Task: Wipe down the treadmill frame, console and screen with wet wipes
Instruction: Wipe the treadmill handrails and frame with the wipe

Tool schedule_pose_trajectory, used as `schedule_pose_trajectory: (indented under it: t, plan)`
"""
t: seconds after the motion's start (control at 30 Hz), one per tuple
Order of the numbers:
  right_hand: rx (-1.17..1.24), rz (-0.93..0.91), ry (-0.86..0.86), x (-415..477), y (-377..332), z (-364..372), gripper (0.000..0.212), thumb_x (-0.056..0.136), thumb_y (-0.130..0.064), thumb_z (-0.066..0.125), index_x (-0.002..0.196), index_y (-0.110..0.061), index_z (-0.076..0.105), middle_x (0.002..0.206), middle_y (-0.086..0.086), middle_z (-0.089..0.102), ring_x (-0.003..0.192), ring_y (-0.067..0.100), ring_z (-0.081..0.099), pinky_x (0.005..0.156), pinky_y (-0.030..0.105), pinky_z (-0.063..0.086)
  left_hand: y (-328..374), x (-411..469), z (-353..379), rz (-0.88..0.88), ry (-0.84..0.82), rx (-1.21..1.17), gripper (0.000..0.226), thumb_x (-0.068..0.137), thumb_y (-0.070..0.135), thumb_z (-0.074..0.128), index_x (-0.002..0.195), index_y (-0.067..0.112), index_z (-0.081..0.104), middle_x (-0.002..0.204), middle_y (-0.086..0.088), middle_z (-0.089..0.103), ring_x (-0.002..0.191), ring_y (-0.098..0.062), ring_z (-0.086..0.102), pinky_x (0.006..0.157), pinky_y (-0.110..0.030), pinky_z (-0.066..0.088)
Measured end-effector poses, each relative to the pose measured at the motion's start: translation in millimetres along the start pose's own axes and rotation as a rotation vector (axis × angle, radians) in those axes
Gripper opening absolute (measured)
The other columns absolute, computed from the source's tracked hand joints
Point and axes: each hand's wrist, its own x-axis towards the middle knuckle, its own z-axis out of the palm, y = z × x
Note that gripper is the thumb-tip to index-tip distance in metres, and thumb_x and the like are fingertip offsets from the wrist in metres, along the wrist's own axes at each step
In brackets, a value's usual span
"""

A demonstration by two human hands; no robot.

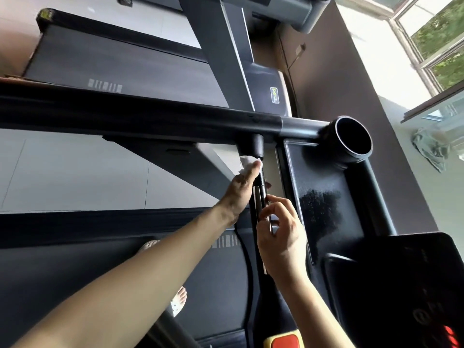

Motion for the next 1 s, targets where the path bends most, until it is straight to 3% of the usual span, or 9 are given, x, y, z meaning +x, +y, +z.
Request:
schedule_pose_trajectory:
  t: [0.1, 0.2, 0.33, 0.43, 0.53, 0.67, 0.8, 0.9, 1.0]
  plan:
    - [0.004, -0.011, 0.008, 0, -2, 0, 0.018, 0.079, -0.001, 0.062, 0.082, -0.019, 0.062, 0.117, -0.02, 0.062, 0.082, 0.006, 0.064, 0.063, 0.036, 0.055, -19, -25, -4, -0.082, -0.092, 0.073, 0.044, 0.1, 0.055, 0.056, 0.11, 0.014, 0.067, 0.116, -0.006, 0.071, 0.11, -0.017, 0.066, 0.105, -0.035, 0.049]
    - [0.02, -0.019, 0.009, 1, -1, 0, 0.021, 0.078, 0.001, 0.066, 0.082, -0.019, 0.062, 0.11, -0.018, 0.062, 0.078, 0.009, 0.064, 0.062, 0.039, 0.054, -21, -27, -2, -0.123, -0.117, 0.154, 0.039, 0.097, 0.054, 0.06, 0.099, 0.017, 0.07, 0.098, -0.002, 0.072, 0.098, -0.02, 0.069, 0.101, -0.038, 0.052]
    - [-0.011, -0.019, 0.027, -3, -1, 0, 0.02, 0.078, 0.001, 0.067, 0.082, -0.018, 0.062, 0.122, -0.017, 0.066, 0.084, 0.005, 0.065, 0.067, 0.031, 0.055, 7, 5, 11, -0.202, 0.156, 0.346, 0.053, 0.085, 0.061, 0.065, 0.099, 0.01, 0.07, 0.097, -0.004, 0.071, 0.095, -0.024, 0.068, 0.095, -0.036, 0.055]
    - [-0.012, -0.021, 0.061, -8, -7, -2, 0.02, 0.077, 0.002, 0.068, 0.08, -0.017, 0.064, 0.119, -0.016, 0.067, 0.089, 0.003, 0.065, 0.071, 0.018, 0.051, 21, 28, 10, -0.28, 0.229, 0.184, 0.06, 0.073, 0.07, 0.072, 0.094, 0.013, 0.069, 0.094, -0.008, 0.077, 0.089, -0.026, 0.073, 0.091, -0.042, 0.059]
    - [-0.007, 0.008, 0.056, -11, -10, -3, 0.019, 0.077, -0.001, 0.067, 0.079, -0.019, 0.063, 0.114, -0.012, 0.07, 0.093, 0.006, 0.066, 0.072, 0.031, 0.057, 23, 22, 8, -0.3, 0.071, -0.139, 0.048, 0.088, 0.062, 0.069, 0.083, 0.015, 0.064, 0.074, -0.005, 0.067, 0.067, -0.02, 0.064, 0.071, -0.033, 0.059]
    - [-0.012, 0.026, 0.032, -10, -7, -4, 0.016, 0.075, -0.002, 0.065, 0.077, -0.018, 0.063, 0.129, -0.007, 0.069, 0.116, 0.008, 0.065, 0.082, 0.026, 0.055, 2, -12, 11, -0.37, -0.106, -0.487, 0.064, 0.08, 0.071, 0.056, 0.096, 0.009, 0.064, 0.082, -0.006, 0.067, 0.073, -0.017, 0.065, 0.08, -0.032, 0.057]
    - [0.02, 0.025, 0.004, -12, -6, -3, 0.011, 0.074, -0.008, 0.065, 0.074, -0.017, 0.06, 0.114, -0.009, 0.072, 0.089, 0.012, 0.069, 0.067, 0.035, 0.056, -15, -43, 9, -0.386, -0.101, -0.215, 0.058, 0.085, 0.07, 0.055, 0.093, 0.013, 0.066, 0.084, -0.002, 0.073, 0.08, -0.014, 0.069, 0.079, -0.03, 0.056]
    - [0.044, 0.041, -0.015, -7, -4, -4, 0.004, 0.074, -0.016, 0.064, 0.077, -0.019, 0.062, 0.102, -0.004, 0.072, 0.079, 0.014, 0.069, 0.065, 0.036, 0.055, 5, -46, 1, -0.289, 0.016, 0.468, 0.088, 0.078, 0.092, 0.044, 0.095, 0.01, 0.07, 0.103, -0.01, 0.074, 0.096, -0.025, 0.07, 0.088, -0.033, 0.053]
    - [0.01, 0.084, 0.031, 6, -9, -9, 0.013, 0.082, -0.018, 0.07, 0.093, -0.023, 0.065, 0.092, -0.008, 0.067, 0.08, 0.011, 0.065, 0.068, 0.025, 0.045, 40, -36, -14, -0.183, 0.172, 0.89, 0.071, 0.102, 0.066, 0.036, 0.118, 0.006, 0.069, 0.128, -0.018, 0.067, 0.119, -0.035, 0.06, 0.096, -0.034, 0.046]
